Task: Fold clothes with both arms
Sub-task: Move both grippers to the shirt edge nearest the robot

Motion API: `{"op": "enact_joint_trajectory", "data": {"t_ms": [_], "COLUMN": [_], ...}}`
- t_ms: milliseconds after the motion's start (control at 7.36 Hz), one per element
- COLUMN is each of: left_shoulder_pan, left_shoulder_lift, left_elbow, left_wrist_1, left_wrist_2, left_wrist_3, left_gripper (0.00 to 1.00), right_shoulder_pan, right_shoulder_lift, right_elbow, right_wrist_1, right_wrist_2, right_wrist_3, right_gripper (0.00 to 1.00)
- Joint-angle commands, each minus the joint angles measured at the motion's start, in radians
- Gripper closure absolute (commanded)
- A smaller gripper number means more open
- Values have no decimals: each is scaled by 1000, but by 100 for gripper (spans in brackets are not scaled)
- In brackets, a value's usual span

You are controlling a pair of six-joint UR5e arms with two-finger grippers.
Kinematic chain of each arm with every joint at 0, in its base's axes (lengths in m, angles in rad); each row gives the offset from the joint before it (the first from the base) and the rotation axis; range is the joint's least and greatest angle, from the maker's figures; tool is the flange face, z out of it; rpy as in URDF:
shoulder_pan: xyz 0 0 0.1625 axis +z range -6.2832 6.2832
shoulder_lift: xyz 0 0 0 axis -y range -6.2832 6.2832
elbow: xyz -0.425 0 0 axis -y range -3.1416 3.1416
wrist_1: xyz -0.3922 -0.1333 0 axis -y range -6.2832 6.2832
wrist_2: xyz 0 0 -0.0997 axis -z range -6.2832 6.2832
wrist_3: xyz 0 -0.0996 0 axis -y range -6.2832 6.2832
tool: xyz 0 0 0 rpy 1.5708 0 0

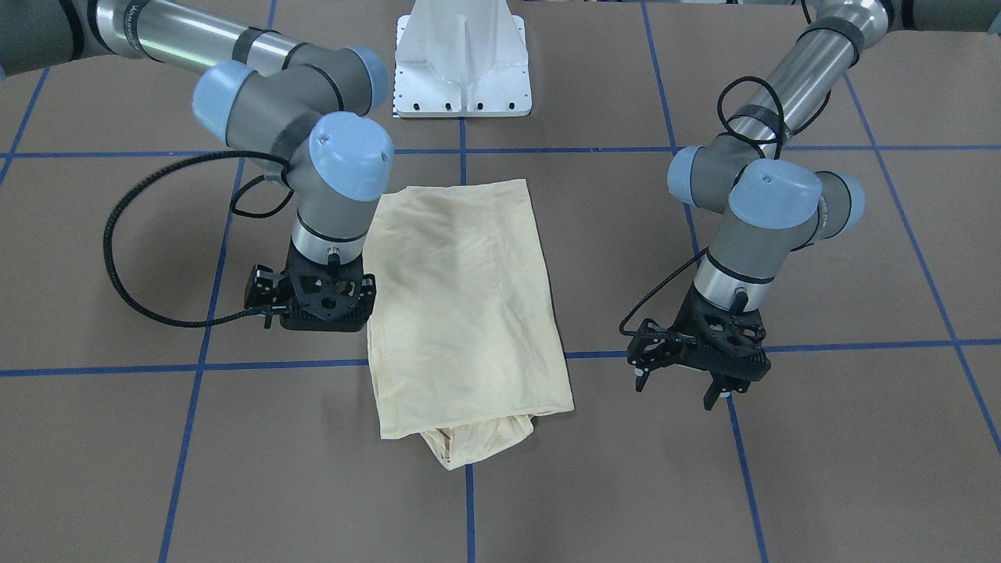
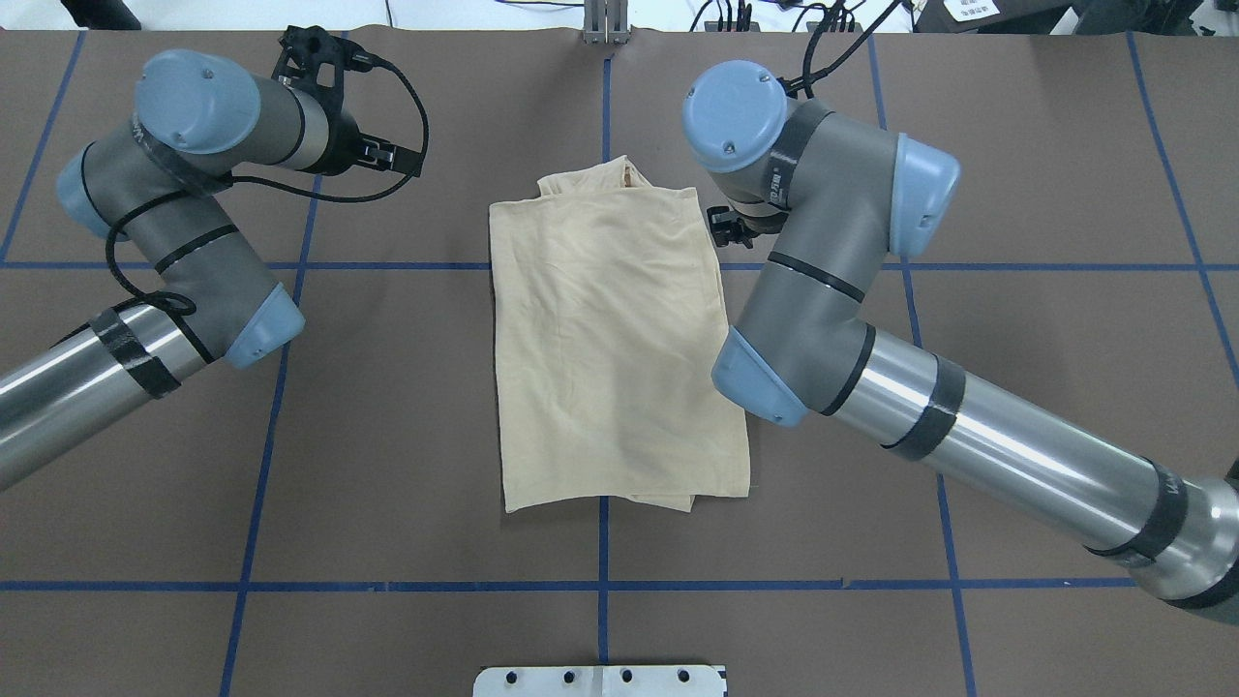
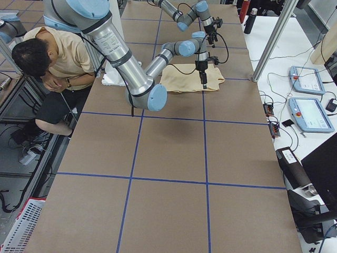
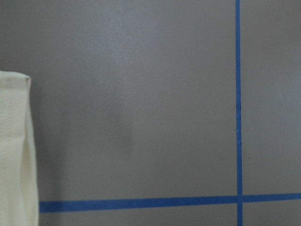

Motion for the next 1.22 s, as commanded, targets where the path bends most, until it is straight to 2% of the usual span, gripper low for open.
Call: {"op": "enact_joint_trajectory", "data": {"t_ms": [0, 136, 272, 407, 679, 815, 951, 1087], "left_shoulder_pan": [117, 201, 293, 373, 506, 530, 556, 563], "left_shoulder_lift": [102, 109, 107, 109, 116, 122, 124, 123], "left_elbow": [-248, -360, -460, -508, -506, -501, -494, -483], "left_wrist_1": [44, 176, 311, 355, 368, 378, 389, 389], "left_wrist_2": [-37, -28, 16, 57, 160, 165, 165, 165], "left_wrist_3": [-204, -278, -326, -398, -521, -549, -575, -575], "left_gripper": [0, 0, 0, 0, 0, 8, 27, 40], "right_shoulder_pan": [-15, -40, -67, -87, -106, -109, -111, -112], "right_shoulder_lift": [-150, -214, -256, -285, -288, -288, -290, -290], "right_elbow": [285, 328, 332, 335, 349, 347, 347, 347], "right_wrist_1": [31, 139, 238, 283, 287, 287, 287, 287], "right_wrist_2": [34, 34, 30, 14, 3, 2, -3, -3], "right_wrist_3": [85, 176, 233, 287, 302, 303, 303, 303], "right_gripper": [0, 0, 0, 0, 0, 0, 0, 0]}}
